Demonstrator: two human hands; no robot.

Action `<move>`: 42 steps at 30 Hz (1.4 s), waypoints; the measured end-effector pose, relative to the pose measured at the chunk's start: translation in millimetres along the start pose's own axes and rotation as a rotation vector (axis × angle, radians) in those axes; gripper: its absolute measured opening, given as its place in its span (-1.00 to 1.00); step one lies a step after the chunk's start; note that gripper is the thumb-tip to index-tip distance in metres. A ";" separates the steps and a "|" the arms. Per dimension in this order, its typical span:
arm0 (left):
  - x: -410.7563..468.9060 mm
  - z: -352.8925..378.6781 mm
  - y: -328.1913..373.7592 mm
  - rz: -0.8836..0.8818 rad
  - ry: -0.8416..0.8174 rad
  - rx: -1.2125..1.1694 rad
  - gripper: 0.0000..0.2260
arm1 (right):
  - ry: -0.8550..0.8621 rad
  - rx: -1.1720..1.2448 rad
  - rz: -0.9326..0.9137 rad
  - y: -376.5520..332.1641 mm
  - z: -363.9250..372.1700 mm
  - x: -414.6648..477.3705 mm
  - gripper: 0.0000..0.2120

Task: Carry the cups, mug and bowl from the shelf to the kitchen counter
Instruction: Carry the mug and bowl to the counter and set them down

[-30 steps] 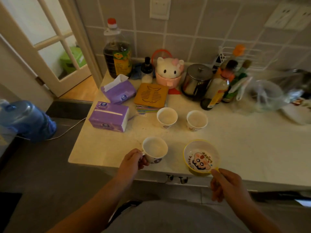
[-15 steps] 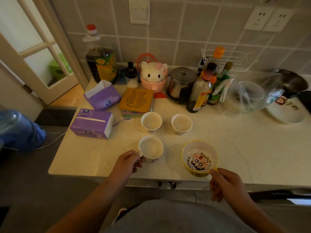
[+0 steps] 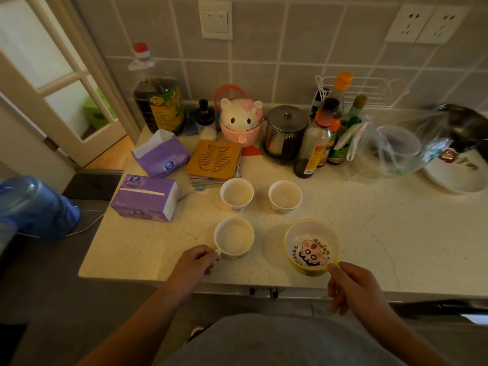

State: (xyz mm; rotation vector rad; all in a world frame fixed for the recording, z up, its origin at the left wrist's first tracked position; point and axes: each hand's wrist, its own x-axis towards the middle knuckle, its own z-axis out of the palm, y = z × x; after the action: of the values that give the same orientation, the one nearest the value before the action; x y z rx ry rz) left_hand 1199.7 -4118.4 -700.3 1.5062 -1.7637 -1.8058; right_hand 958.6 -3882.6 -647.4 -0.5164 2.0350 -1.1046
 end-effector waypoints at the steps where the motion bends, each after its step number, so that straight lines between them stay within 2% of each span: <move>1: 0.4 -0.1 -0.8 0.000 0.010 0.008 -0.84 | -0.004 0.001 0.000 0.6 1.2 0.3 -0.65; 11: -3.8 -2.2 -2.2 0.053 0.031 0.077 -0.88 | -0.025 0.005 -0.001 9.2 12.8 6.8 -0.65; 13: -3.9 -3.0 -4.5 0.108 0.085 0.151 -0.87 | -0.027 0.005 -0.002 10.5 17.3 10.3 -0.65; 15: -2.9 -6.6 -10.1 0.185 0.148 0.340 -0.83 | -0.032 0.015 0.000 11.1 21.7 14.6 -0.65; 18: -1.3 -14.2 -23.8 0.309 0.232 0.724 -0.54 | -0.049 0.022 -0.003 10.3 26.5 21.8 -0.65; 20: -1.5 -19.4 -35.4 0.303 0.222 0.922 -0.31 | -0.063 0.029 -0.004 9.4 28.7 26.4 -0.67; 22: -3.1 -25.0 -47.1 0.268 0.168 1.030 -0.16 | -0.083 0.047 -0.003 9.1 30.2 30.5 -0.66; 27: -5.7 -31.7 -55.4 0.305 0.111 1.094 -0.14 | -0.126 0.017 0.005 17.2 31.1 37.8 -0.58; 35: -11.5 -27.1 -44.5 0.278 0.110 1.105 -0.13 | -0.155 -0.031 -0.003 29.2 36.1 39.2 -0.70; 42: -14.2 -24.2 -38.1 0.269 0.116 1.103 -0.13 | -0.158 -0.041 0.011 25.8 35.3 41.5 -0.71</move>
State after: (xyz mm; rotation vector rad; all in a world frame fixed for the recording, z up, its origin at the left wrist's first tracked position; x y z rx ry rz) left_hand 1242.7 -4113.0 -719.2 1.4462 -2.8985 -0.5334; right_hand 959.5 -3914.2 -698.7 -0.5943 1.9238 -0.9850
